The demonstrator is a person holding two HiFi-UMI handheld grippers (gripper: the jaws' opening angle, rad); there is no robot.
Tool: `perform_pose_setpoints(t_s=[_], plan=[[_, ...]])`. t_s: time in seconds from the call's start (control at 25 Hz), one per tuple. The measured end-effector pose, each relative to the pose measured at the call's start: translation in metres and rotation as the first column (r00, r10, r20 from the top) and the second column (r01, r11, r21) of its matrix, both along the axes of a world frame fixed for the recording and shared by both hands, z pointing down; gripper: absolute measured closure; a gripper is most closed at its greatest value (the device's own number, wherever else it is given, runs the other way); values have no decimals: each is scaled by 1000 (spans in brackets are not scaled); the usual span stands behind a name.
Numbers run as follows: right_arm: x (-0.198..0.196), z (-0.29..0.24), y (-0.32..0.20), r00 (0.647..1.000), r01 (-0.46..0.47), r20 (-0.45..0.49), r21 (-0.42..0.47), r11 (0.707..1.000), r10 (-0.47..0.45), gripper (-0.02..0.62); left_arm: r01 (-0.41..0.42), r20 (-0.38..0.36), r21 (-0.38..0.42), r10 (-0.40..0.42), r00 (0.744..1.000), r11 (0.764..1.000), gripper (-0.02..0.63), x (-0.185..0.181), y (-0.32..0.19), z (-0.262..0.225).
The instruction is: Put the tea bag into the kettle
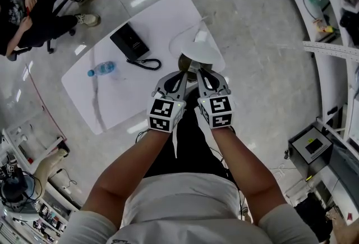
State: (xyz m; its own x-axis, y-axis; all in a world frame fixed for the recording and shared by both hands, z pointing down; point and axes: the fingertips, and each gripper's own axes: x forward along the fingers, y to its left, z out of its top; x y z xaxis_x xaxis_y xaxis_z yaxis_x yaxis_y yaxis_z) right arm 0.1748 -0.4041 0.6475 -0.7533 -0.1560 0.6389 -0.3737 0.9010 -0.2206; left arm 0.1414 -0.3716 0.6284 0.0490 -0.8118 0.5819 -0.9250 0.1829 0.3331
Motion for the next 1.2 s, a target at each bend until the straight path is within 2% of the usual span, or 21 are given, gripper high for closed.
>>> perform_pose_setpoints(t_s=[0.36,0.76,1.2], plan=[[4,0,1,1000,-8,10,-1,1000,8,549,10,-4,3,-10,1000,1000,598,2,1,1],[8,-6,5,1000,-13,21,9,1000,13,543,26,-3,15,-26,1000,1000,598,4,4,-2],[8,-57,1,997,-25,79,46,999,21,552,9,32,63,-11,999,998,598,5,-8,-47]])
